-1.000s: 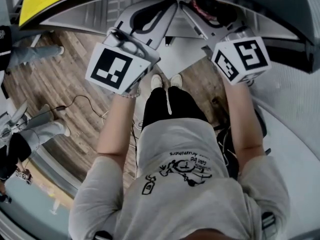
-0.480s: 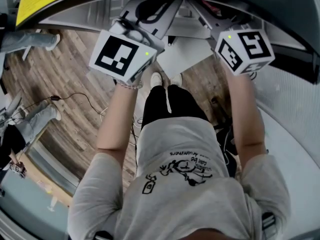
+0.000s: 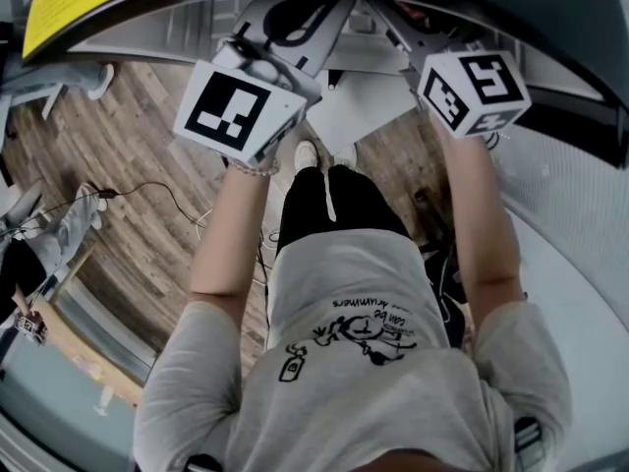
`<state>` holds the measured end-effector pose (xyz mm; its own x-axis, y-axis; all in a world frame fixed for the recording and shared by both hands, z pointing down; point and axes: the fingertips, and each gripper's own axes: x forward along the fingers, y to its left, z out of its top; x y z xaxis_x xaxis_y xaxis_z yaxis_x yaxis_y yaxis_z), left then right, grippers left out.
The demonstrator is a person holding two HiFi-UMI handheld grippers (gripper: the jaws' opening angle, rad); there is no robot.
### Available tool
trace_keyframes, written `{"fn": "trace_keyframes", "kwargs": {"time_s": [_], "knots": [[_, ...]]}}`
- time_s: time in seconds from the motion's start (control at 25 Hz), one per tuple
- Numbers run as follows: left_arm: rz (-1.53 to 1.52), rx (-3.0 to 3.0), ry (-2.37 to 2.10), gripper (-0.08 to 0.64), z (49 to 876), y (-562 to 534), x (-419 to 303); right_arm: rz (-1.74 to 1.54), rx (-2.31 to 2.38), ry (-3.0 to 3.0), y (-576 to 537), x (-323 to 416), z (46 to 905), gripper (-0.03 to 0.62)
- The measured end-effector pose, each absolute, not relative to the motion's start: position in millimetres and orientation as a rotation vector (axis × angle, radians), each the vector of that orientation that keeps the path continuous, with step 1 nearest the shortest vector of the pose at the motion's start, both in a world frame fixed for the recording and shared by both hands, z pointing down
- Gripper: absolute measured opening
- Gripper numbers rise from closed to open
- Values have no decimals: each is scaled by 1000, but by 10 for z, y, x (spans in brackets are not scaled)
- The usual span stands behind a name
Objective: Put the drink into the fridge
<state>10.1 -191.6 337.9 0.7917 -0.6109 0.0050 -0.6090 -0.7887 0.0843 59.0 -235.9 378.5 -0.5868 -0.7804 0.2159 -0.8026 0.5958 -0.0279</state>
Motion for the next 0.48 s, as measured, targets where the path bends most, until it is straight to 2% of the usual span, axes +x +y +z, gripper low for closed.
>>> {"fn": "trace_keyframes", "kwargs": {"time_s": [0.48], "knots": [[-41, 2888, -991, 2, 3374, -1895, 106, 279, 1302, -2646, -2386, 592, 3859, 337]]}}
